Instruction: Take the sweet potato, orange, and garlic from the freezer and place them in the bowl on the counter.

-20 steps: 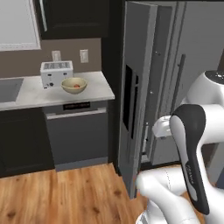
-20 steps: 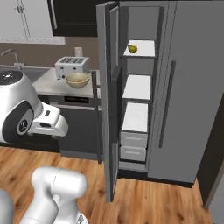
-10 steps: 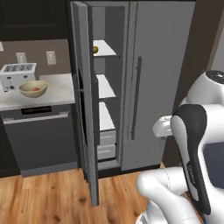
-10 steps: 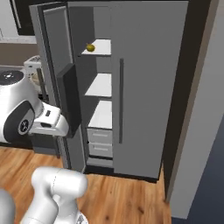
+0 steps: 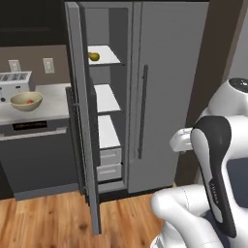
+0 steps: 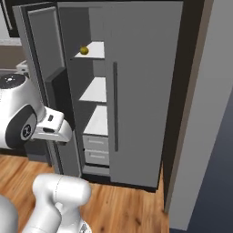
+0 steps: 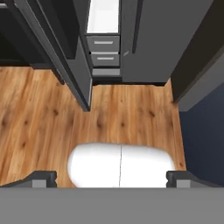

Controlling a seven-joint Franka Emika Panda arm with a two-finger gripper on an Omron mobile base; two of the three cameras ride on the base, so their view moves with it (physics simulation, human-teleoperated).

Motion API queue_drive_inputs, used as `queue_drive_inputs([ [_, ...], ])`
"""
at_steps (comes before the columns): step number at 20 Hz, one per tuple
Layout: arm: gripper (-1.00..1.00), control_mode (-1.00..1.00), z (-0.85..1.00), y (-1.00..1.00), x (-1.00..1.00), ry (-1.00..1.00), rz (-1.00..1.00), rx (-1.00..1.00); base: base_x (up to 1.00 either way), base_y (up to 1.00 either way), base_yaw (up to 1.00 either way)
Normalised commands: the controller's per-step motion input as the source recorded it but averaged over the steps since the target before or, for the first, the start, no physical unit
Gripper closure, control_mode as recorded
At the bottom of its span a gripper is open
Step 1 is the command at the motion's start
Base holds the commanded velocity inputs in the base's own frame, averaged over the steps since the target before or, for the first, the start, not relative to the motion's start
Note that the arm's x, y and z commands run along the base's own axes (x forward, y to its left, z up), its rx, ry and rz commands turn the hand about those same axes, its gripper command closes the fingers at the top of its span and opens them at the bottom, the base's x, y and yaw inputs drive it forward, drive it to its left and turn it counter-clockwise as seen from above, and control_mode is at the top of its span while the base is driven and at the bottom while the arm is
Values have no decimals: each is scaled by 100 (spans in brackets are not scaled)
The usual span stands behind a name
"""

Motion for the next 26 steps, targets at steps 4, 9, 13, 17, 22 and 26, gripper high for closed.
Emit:
queue_drive_inputs([
  [4, -100, 100, 0, 0, 0, 0, 0, 0, 42, -4, 4],
  [9, -100, 100, 0, 0, 0, 0, 0, 0, 59, -4, 5],
  [13, -100, 100, 0, 0, 0, 0, 0, 0, 62, -4, 4],
  [17, -100, 100, 0, 0, 0, 0, 0, 0, 60, 0, 1],
  [22, -100, 100, 0, 0, 0, 0, 0, 0, 52, 0, 0],
  [26, -100, 100, 0, 0, 0, 0, 0, 0, 47, 0, 0],
])
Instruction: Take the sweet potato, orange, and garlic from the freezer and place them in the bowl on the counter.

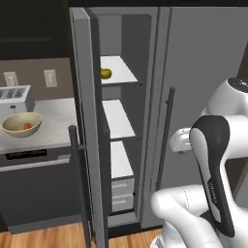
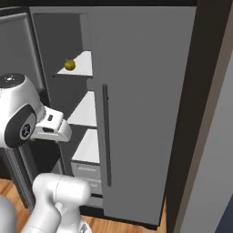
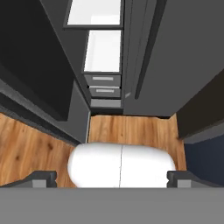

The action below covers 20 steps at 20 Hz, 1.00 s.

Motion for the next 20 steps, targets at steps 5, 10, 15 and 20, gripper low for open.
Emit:
queue_drive_inputs([
  [5, -100, 100, 0, 0, 0, 0, 0, 0, 46, 0, 0],
  [10, -100, 100, 0, 0, 0, 0, 0, 0, 45, 1, 0],
  [15, -100, 100, 0, 0, 0, 0, 0, 0, 38, 11, 0],
  [20, -100, 100, 0, 0, 0, 0, 0, 0, 21, 11, 0],
])
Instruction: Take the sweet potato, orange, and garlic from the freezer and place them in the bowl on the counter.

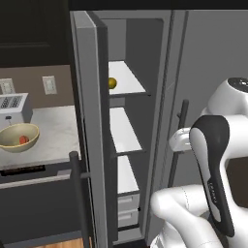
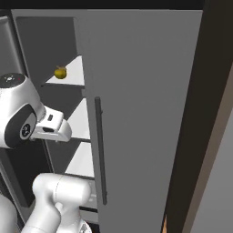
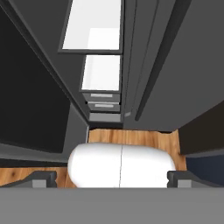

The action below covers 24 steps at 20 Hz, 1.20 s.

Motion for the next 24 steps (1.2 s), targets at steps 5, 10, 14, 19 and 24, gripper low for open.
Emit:
queue_drive_inputs([
  [5, -100, 100, 0, 0, 0, 0, 0, 0, 21, 19, 0],
  [10, -100, 100, 0, 0, 0, 0, 0, 0, 16, 27, 0],
  [14, -100, 100, 0, 0, 0, 0, 0, 0, 18, 29, 0],
  [19, -100, 100, 0, 0, 0, 0, 0, 0, 13, 32, 0],
  [24, -100, 100, 0, 0, 0, 0, 0, 0, 20, 24, 0],
])
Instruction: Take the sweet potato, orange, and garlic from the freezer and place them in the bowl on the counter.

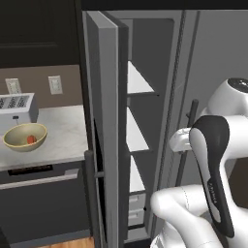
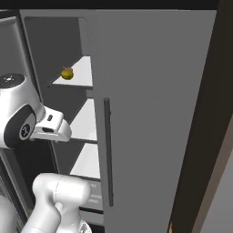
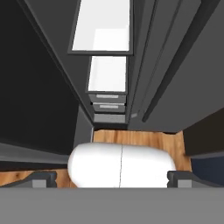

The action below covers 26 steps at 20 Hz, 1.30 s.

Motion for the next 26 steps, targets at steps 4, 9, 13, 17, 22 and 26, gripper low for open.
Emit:
queue_drive_inputs([
  [4, -100, 100, 0, 0, 0, 0, 0, 0, 44, 12, 0],
  [9, -100, 100, 0, 0, 0, 0, 0, 0, 47, 21, 0],
  [13, -100, 100, 0, 0, 0, 0, 0, 0, 37, 26, 0],
  [17, -100, 100, 0, 0, 0, 0, 0, 0, 19, 33, 0],
  [22, -100, 100, 0, 0, 0, 0, 0, 0, 24, 37, 0],
  [26, -100, 100, 0, 0, 0, 0, 0, 0, 23, 38, 0],
])
